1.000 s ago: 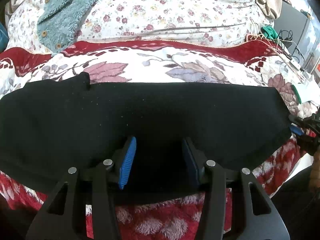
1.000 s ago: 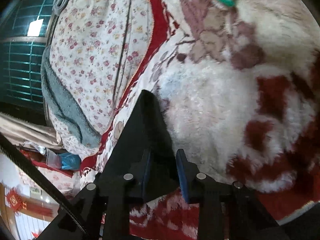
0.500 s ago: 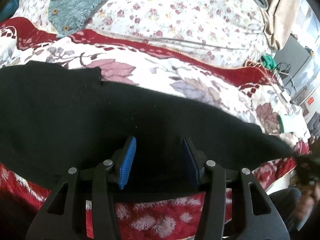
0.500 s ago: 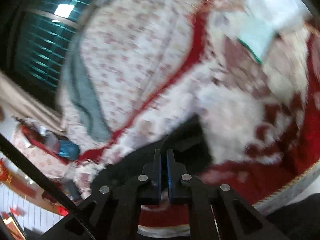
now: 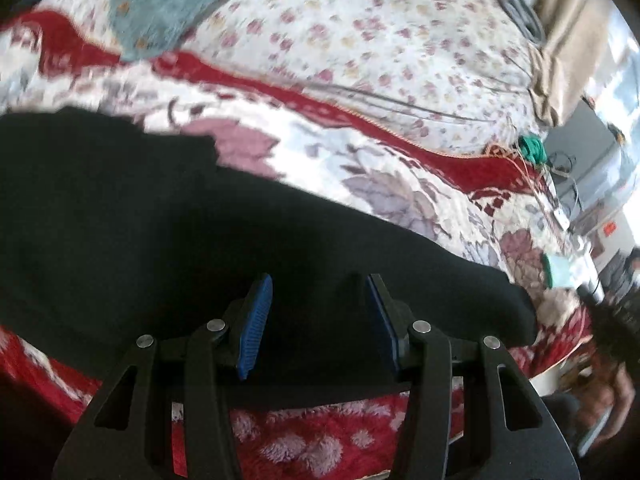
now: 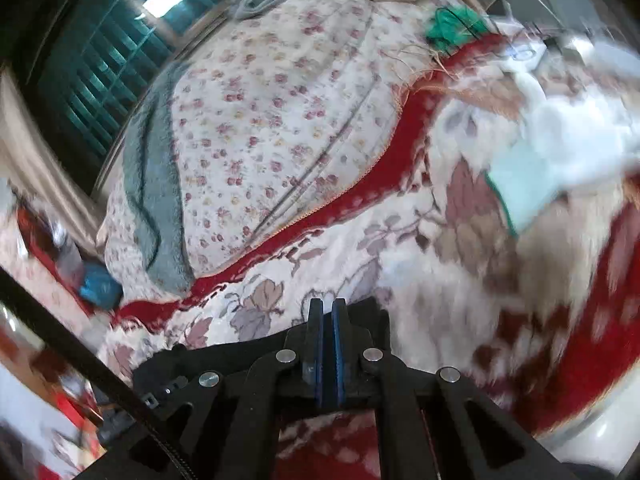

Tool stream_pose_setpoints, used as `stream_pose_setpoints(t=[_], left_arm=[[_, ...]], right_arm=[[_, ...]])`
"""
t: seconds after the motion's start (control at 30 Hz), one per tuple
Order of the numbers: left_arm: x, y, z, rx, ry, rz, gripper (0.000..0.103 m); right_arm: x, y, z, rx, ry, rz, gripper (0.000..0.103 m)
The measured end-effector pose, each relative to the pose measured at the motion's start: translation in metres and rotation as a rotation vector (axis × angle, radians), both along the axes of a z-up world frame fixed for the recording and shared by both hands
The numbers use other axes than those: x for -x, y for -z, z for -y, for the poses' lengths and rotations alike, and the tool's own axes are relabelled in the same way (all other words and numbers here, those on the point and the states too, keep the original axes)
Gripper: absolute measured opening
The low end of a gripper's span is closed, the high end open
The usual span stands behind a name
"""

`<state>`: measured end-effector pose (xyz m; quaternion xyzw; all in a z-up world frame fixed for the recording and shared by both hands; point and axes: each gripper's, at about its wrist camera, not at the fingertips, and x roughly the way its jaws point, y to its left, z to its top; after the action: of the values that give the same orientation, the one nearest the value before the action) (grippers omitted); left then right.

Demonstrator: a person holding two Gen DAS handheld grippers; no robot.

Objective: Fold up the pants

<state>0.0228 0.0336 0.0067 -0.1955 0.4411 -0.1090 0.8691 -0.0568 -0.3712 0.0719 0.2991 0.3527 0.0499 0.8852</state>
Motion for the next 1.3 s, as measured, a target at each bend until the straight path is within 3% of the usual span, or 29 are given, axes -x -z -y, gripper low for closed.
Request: stream_pose_setpoints(t=[0.07,0.1,0.27,0.3,0.4,0.53,0.6,0.63,0.7,0.73,0.8,0.83,0.9,0.97,1.0,1.07,1.17,1.2,1.23,1.3], left_arm=[[0.001,0.0,-0.004,0.015,-0.019,-0.01,0.048],[0.002,-0.001,-0.005,0.013,-0.022,-0.005,0.048],[0.003,-0.001,-0.006,0.005,-0.029,-0.003,0.048],[0.003,-0.001,-0.006,0.005,-0.029,-0.004,0.048],[0.004,-0.002,-0.01,-0.002,-0.036,0.003,0.048],[0.001,0.007,-0.016,0.02,-0.027,-0.038,0.048],[0.001,0.006,-0.011,-0.011,-0.021,-0.039,0.048],[0.001,0.006,-0.009,-0.027,-0.021,-0.036,0.048],[0.003,0.004,0.002,-0.104,-0.008,-0.023,0.048],[0.005,0.005,0.007,-0.145,0.005,-0.016,0.048],[0.011,0.007,0.014,-0.192,0.048,-0.028,0.048],[0.018,0.008,0.013,-0.186,0.067,-0.039,0.048],[0.037,0.004,0.003,-0.114,0.084,-0.04,0.048],[0.058,-0.005,-0.013,-0.036,0.083,-0.019,0.048],[0.065,-0.011,-0.019,-0.036,0.061,0.004,0.048],[0.08,-0.026,-0.044,-0.041,-0.016,0.061,0.048],[0.094,-0.042,-0.108,0.029,-0.199,0.087,0.048],[0.098,-0.043,-0.133,0.072,-0.277,0.079,0.048],[0.101,-0.041,-0.158,0.132,-0.349,0.059,0.055],[0.1,-0.031,-0.19,0.226,-0.428,0.012,0.06]], right_arm=[[-0.012,0.035,0.012,-0.01,0.039,-0.206,0.004],[-0.013,0.046,0.014,-0.027,0.047,-0.248,0.004],[-0.014,0.049,-0.013,-0.139,-0.083,-0.134,0.005],[-0.024,0.053,-0.02,-0.11,-0.095,-0.162,0.006],[-0.063,0.089,-0.035,0.13,-0.098,-0.308,0.003],[-0.067,0.078,-0.034,0.121,-0.044,-0.282,0.005],[-0.057,0.053,-0.039,0.125,-0.048,-0.182,0.005],[-0.054,0.044,-0.044,0.133,-0.054,-0.141,0.008],[-0.057,0.043,-0.056,0.212,-0.068,-0.099,0.029],[-0.068,0.061,-0.06,0.271,-0.075,-0.161,0.05],[-0.087,0.093,-0.06,0.308,-0.083,-0.301,0.057],[-0.083,0.09,-0.054,0.27,-0.04,-0.228,0.058],[-0.085,0.091,-0.049,0.206,-0.024,-0.247,0.059],[-0.082,0.093,-0.05,0.208,-0.036,-0.218,0.059],[-0.08,0.095,-0.049,0.21,-0.037,-0.2,0.059],[-0.072,0.097,-0.048,0.211,-0.031,-0.155,0.059],[-0.07,0.095,-0.054,0.242,-0.027,-0.13,0.059],[-0.07,0.096,-0.055,0.249,-0.023,-0.123,0.06],[-0.066,0.096,-0.053,0.249,-0.018,-0.117,0.06],[-0.063,0.096,-0.054,0.253,0.001,-0.104,0.061]])
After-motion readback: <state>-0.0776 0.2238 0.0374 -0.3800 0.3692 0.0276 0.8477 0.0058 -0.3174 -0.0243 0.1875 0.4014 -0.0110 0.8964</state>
